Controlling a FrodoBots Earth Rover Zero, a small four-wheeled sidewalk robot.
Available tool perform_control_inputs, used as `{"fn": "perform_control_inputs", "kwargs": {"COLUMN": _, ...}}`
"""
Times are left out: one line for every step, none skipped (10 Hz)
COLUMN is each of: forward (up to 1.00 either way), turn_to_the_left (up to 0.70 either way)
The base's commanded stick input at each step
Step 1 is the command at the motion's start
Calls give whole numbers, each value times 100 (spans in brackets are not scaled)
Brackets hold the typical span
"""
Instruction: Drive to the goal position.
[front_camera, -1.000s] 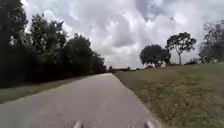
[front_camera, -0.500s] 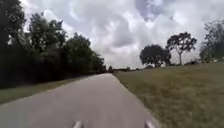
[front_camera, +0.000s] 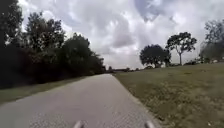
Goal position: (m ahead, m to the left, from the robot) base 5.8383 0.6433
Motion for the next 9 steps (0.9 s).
{"fn": "perform_control_inputs", "kwargs": {"forward": 70, "turn_to_the_left": 0}}
{"fn": "perform_control_inputs", "kwargs": {"forward": 70, "turn_to_the_left": 0}}
{"fn": "perform_control_inputs", "kwargs": {"forward": 70, "turn_to_the_left": 0}}
{"fn": "perform_control_inputs", "kwargs": {"forward": 70, "turn_to_the_left": 0}}
{"fn": "perform_control_inputs", "kwargs": {"forward": 70, "turn_to_the_left": 0}}
{"fn": "perform_control_inputs", "kwargs": {"forward": 70, "turn_to_the_left": 0}}
{"fn": "perform_control_inputs", "kwargs": {"forward": 70, "turn_to_the_left": 0}}
{"fn": "perform_control_inputs", "kwargs": {"forward": 70, "turn_to_the_left": 0}}
{"fn": "perform_control_inputs", "kwargs": {"forward": 70, "turn_to_the_left": 0}}
